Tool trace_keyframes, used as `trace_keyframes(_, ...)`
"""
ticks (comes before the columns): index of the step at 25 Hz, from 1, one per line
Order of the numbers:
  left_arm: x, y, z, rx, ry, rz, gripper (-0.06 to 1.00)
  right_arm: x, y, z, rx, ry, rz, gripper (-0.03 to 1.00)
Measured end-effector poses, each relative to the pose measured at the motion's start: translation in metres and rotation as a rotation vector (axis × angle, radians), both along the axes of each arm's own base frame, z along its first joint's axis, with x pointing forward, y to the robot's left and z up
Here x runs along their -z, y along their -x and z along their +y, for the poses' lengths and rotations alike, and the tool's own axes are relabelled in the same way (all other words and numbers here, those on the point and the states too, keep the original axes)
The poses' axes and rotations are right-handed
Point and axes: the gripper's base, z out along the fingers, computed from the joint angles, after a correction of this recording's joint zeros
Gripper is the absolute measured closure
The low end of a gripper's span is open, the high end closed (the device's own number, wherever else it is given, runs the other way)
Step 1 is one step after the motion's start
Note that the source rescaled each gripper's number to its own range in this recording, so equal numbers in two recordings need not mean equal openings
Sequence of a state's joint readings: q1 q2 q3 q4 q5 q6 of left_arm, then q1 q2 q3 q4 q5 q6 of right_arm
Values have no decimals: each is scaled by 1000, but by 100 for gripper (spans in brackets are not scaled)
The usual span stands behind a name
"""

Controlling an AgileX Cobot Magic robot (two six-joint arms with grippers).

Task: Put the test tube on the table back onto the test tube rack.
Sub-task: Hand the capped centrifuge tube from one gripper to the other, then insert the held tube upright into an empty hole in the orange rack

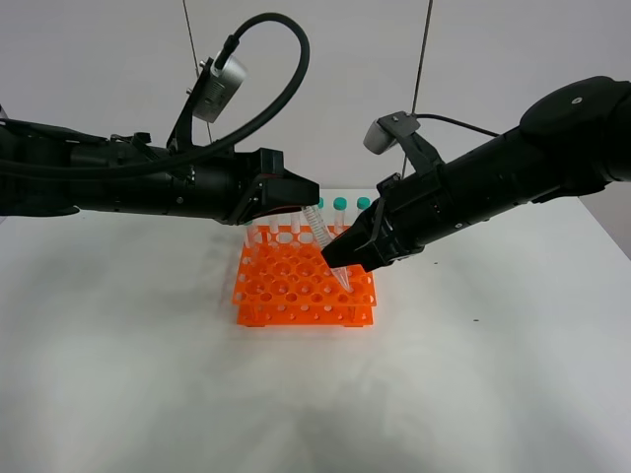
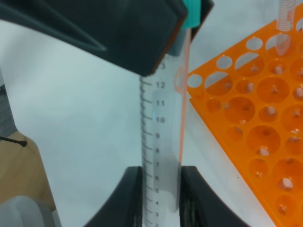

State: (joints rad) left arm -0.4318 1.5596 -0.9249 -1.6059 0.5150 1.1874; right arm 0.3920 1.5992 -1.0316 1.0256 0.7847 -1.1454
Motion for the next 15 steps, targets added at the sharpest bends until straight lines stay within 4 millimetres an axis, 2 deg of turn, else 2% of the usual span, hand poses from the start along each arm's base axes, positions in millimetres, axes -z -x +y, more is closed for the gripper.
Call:
trace_keyframes(7,0,0,0,0,0,0,94,0,0,0,-1,0,1,96)
trace_keyframes(8,0,0,0,0,0,0,94,0,0,0,-1,1,0,93)
trace_keyframes(9,0,0,0,1,1,0,94,0,0,0,1,2,-2,85)
trace_keyframes(11,0,1,0,8,5,1,94,1,0,-1,-1,12,-9,56)
trace_keyframes(13,0,1,-1,10,6,2,94,0,0,-1,-3,21,-18,22)
trace_keyframes(15,0,1,-1,10,6,2,94,-4,1,-4,7,37,-24,6)
